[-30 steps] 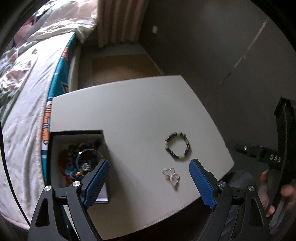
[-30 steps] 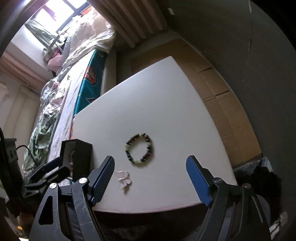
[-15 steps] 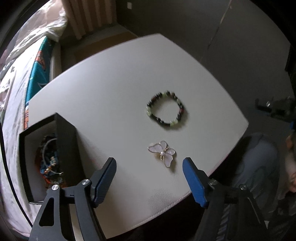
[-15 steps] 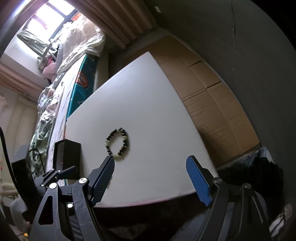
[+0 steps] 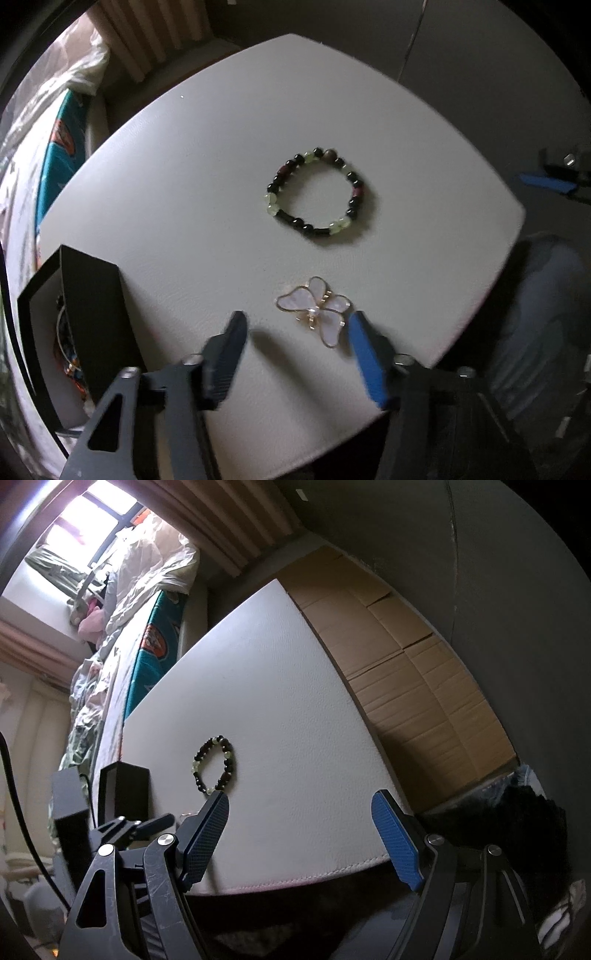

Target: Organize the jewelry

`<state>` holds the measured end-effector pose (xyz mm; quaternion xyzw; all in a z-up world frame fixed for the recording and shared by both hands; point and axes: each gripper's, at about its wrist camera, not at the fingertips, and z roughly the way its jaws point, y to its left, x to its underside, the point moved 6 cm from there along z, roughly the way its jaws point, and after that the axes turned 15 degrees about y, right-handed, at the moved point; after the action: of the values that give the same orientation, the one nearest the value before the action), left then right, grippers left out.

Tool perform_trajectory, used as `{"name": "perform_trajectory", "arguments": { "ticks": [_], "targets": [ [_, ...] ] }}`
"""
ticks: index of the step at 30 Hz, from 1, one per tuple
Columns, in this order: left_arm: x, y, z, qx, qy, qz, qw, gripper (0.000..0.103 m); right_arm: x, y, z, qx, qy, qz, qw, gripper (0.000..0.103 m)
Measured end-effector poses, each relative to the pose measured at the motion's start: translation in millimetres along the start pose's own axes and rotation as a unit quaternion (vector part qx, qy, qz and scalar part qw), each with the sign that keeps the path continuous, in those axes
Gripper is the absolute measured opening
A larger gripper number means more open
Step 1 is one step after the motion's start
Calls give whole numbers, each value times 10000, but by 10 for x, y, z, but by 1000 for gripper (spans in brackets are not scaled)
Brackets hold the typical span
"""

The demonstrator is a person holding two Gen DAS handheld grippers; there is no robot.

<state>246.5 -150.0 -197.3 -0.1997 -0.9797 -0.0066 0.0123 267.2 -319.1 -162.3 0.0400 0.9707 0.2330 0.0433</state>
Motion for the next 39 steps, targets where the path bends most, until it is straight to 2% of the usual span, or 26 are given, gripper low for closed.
{"name": "perform_trajectory", "arguments": {
  "ticks": [4,5,6,10,14,25,30,34,36,37,39],
  "targets": [
    [-44,-9,-9,69,-208,34,9998,49,-12,13,27,25,22,-5,10000,80],
    [-53,-3,-8,43,-247,34,9997,42,-15,21,39,24,33,-5,10000,80],
    [-63,11,-14,13,-288,29,9996,40,-21,38,57,27,54,-10,10000,80],
    [-94,171,-65,111,-339,-144,9993,40,-43,140,106,20,118,-77,9999,80],
    [-54,354,-240,245,-585,-441,9970,40,-90,308,176,51,195,-270,9994,80],
    [176,684,-579,215,-992,-1066,9891,40,-324,662,410,359,295,-590,9972,79],
    [239,906,-646,296,-1132,-1345,9840,40,-435,829,605,687,474,-841,9930,61],
    [336,1074,-728,315,-1225,-1496,9806,40,-503,920,816,1165,616,-1078,9854,56],
    [397,1139,-765,311,-1265,-1585,9787,40,-507,957,911,1399,672,-1183,9808,47],
    [429,1176,-782,302,-1280,-1632,9778,40,-507,982,949,1540,659,-1265,9777,47],
    [485,1261,-810,316,-1308,-1736,9756,40,-509,1034,986,1886,570,-1469,9693,35]
  ]
}}
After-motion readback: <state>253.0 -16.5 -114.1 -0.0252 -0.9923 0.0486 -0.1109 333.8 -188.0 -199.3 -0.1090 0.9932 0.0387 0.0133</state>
